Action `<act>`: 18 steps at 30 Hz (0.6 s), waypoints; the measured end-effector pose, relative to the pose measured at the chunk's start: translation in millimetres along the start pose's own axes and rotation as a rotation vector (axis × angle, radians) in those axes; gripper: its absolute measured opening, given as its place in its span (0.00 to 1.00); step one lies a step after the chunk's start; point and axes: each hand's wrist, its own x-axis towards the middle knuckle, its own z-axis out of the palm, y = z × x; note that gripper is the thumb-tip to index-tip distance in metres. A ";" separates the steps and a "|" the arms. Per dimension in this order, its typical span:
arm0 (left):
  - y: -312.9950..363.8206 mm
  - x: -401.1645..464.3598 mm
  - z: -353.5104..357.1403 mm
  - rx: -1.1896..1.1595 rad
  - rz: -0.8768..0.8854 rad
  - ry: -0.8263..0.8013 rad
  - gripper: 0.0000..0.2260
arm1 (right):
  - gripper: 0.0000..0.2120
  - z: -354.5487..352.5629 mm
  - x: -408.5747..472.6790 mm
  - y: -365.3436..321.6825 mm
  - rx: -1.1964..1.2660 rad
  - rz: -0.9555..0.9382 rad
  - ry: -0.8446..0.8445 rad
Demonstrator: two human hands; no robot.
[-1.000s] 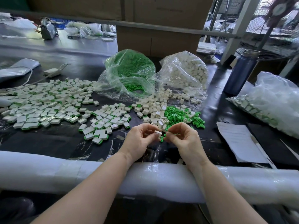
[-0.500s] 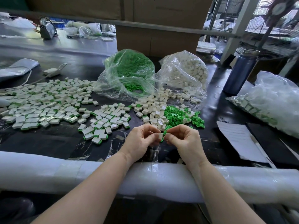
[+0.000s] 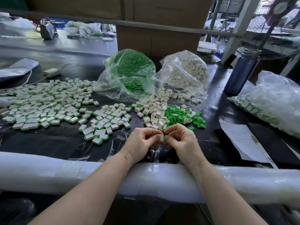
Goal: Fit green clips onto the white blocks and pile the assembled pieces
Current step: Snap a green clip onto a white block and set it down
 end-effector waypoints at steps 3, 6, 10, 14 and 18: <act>1.5 -1.2 0.3 0.025 -0.016 -0.005 0.06 | 0.08 -0.6 -0.3 0.5 -0.039 -0.002 -0.011; 3.0 -2.0 -0.4 0.075 -0.008 -0.019 0.06 | 0.09 -0.5 0.2 0.6 -0.039 -0.004 -0.028; 4.5 -3.6 0.1 0.092 -0.011 -0.047 0.06 | 0.11 -1.2 0.7 1.9 -0.028 0.007 -0.049; 4.5 -4.3 1.1 0.117 0.004 -0.062 0.05 | 0.11 -1.2 0.2 2.0 -0.010 0.015 -0.076; 7.5 -5.6 0.7 0.103 0.029 -0.027 0.06 | 0.08 -1.6 1.3 1.4 0.033 0.015 -0.039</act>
